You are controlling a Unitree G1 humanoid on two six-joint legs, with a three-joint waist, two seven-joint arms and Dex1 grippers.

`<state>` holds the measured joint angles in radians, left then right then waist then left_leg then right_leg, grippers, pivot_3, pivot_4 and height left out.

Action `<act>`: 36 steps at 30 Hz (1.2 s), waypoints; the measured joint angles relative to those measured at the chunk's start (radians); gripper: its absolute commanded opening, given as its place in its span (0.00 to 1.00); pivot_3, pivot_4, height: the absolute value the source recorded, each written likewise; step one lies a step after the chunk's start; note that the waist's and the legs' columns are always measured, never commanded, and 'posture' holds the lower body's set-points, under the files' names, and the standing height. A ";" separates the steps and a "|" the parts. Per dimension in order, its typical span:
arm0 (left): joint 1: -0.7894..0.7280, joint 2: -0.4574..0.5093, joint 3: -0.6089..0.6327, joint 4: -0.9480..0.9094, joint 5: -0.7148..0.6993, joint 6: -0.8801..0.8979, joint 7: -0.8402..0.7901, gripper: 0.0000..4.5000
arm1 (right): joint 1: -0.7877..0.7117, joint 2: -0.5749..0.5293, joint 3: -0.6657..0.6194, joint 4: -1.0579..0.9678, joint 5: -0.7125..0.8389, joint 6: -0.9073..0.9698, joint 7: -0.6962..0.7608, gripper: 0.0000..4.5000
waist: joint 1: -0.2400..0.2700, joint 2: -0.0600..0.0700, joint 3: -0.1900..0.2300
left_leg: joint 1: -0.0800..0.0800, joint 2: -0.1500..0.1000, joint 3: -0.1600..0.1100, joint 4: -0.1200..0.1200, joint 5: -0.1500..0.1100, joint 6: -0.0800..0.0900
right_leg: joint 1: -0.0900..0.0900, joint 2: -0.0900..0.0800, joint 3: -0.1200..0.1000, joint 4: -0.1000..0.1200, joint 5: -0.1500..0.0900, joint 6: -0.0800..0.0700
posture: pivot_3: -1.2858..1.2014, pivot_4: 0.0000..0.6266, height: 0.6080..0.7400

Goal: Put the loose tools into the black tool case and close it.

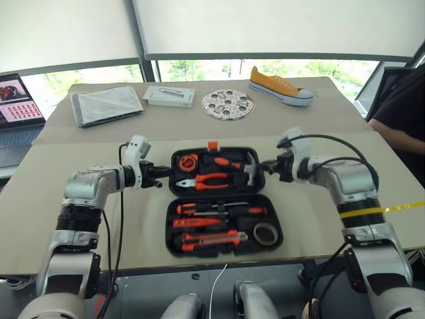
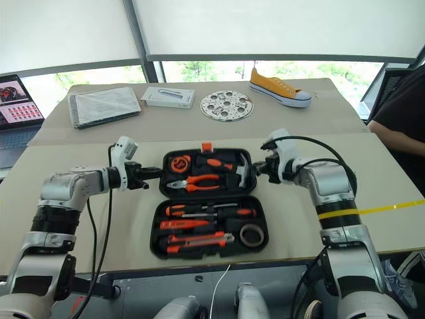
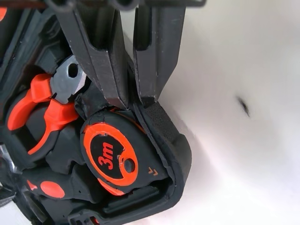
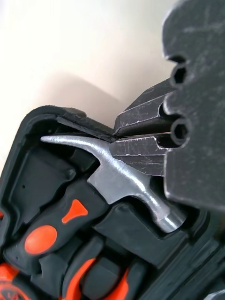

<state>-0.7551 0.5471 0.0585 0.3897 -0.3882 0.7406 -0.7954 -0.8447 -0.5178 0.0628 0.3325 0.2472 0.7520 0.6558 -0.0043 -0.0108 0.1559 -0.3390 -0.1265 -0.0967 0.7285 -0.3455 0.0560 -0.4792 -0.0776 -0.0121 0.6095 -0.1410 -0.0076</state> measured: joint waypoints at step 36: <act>0.670 0.316 0.212 -0.625 -0.108 -0.148 -0.156 1.00 | 0.923 -0.406 -0.291 -0.809 0.194 -0.285 0.351 1.00 | 0.009 0.001 -0.001 | 0.012 0.003 0.001 -0.016 -0.001 0.001 | 0.009 0.004 -0.001 -0.013 -0.001 0.000 | 0.52 0.24 0.98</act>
<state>-0.0852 0.8633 0.2709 -0.2350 -0.4961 0.5922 -0.9513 0.0785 -0.9241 -0.2287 -0.4763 0.4413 0.4671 1.0067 0.0049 -0.0098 0.1549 -0.3268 -0.1238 -0.0958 0.7128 -0.3464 0.0571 -0.4706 -0.0735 -0.0132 0.5964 -0.1421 -0.0081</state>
